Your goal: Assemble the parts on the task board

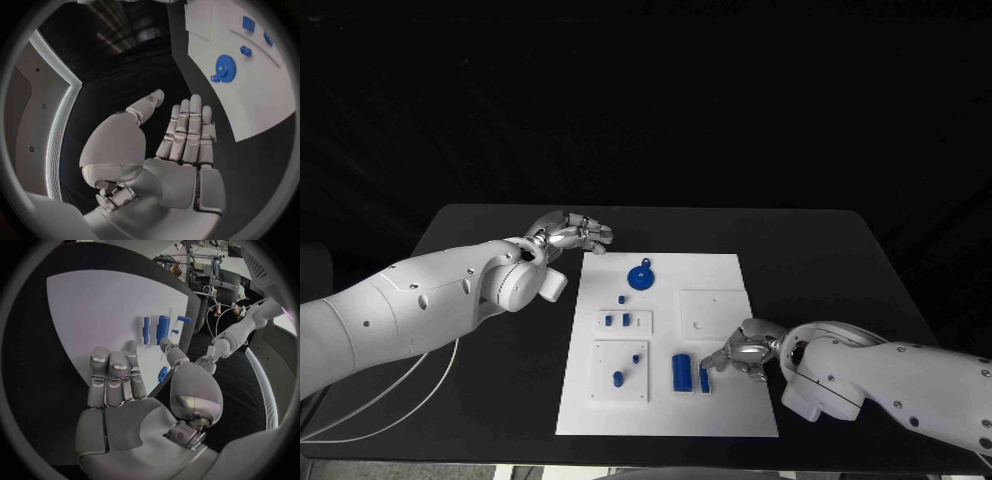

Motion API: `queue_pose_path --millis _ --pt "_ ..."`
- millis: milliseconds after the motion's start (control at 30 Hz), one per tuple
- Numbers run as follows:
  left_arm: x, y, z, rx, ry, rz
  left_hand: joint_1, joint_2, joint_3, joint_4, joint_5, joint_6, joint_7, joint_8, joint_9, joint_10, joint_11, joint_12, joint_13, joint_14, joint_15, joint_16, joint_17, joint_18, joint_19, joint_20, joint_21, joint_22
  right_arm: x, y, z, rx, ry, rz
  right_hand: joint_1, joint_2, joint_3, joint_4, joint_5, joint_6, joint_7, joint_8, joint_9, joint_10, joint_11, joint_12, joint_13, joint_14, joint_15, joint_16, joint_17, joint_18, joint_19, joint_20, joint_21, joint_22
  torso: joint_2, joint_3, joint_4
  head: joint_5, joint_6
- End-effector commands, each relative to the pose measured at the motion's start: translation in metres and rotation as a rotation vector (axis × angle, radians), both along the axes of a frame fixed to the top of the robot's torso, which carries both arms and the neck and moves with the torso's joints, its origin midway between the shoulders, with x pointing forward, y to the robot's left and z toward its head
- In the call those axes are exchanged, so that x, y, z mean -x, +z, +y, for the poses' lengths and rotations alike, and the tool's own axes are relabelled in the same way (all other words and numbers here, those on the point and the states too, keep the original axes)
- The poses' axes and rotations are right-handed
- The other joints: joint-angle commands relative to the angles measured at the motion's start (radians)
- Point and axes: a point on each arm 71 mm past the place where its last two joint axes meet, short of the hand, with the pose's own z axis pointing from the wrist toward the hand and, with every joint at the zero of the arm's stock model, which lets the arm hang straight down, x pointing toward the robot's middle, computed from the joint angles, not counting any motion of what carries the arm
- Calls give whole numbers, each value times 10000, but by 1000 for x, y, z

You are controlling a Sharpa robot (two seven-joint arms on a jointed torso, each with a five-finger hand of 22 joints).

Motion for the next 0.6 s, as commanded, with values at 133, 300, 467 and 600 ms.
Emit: queue_pose_path --millis 133,300,467,600 --pt "0 1 -3 342 -30 24 -107 11 -19 38 -27 -58 -23 64 -14 -33 4 10 -14 74 14 -51 22 -2 47 7 -39 18 -23 26 -7 -2953 -1014 -695 62 206 -341 -150 174 -514 258 -248 -76 -153 128 -74 -15 -145 60 -123 -2 453 -128 -12 -152 82 -12 -4 -1 -42 308" --pt "1 2 -1 482 75 70 -109 18 -20 45 -29 -46 -25 73 -13 -5 -7 28 -10 72 15 -64 33 -3 45 7 -47 23 -52 47 -17 -4182 -1266 -1688 329 434 -354 -173 448 -566 290 -269 -80 -204 161 -75 -17 -188 93 -176 -13 453 -173 -9 -220 70 -32 -26 -4 -97 567" --pt "-5 6 2 629 339 7 -99 26 -15 48 -27 -33 -30 85 -13 36 -27 54 -4 59 20 -92 48 -6 28 11 -68 26 -99 67 -36 -5051 -1855 -2783 789 705 -355 -174 765 -656 349 -300 -87 -445 221 -252 -123 -428 155 -502 -174 452 -407 90 -484 3 -98 -71 -14 -251 989" --pt "-12 10 7 981 828 -32 -92 45 -5 63 -24 -9 -41 106 -14 93 -56 89 0 -10 53 -183 58 -23 -28 37 -131 23 -134 70 -51 -5388 -2601 -3471 1162 752 -227 -151 878 -795 474 -336 -86 -1008 370 -921 -619 -1046 315 -1451 -726 376 -1069 478 -1305 -315 -198 -124 -42 -312 1263"
